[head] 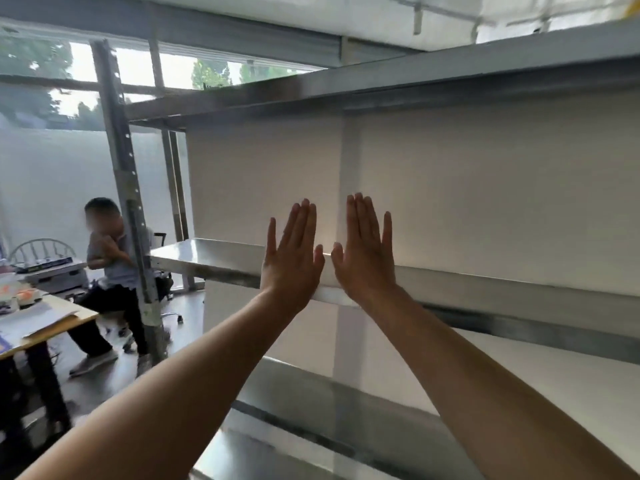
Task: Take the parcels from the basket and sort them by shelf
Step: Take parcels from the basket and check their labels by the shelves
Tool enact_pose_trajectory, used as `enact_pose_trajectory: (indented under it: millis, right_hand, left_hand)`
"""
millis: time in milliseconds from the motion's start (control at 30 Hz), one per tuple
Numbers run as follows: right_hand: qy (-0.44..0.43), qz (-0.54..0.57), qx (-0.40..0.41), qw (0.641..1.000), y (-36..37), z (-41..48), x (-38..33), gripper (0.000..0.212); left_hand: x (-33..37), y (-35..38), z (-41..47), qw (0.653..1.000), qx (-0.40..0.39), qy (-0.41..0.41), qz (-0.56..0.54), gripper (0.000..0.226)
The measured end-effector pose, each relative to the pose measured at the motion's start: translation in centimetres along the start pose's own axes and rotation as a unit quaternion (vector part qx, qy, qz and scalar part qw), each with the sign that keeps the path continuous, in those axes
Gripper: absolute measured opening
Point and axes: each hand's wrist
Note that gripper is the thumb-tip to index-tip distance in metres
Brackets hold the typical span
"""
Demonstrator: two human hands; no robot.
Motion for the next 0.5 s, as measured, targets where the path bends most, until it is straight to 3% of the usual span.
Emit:
enact_pose_trajectory:
  millis: [300,500]
  right_hand:
    - [0.109,-0.153,-0.018,0.982,-13.5,-8.8,21.1,0.076]
    - [0.205,-0.258,-0.037,0.944,-23.7,-18.8,32.0,0.075]
  left_hand:
    - [26.2,-4.1,-0.2,0.983,0.017,0.131,-0.127,0.066]
    - [42.2,-8.6,-4.7,0.943,0.013,0.229,-0.24,0.063]
Point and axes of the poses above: each hand's wrist, its own z-axis towards the middle knuckle, its own y-axis out of the palm, x = y × z, and after that the axes turned 3 degrees about z, right-handed
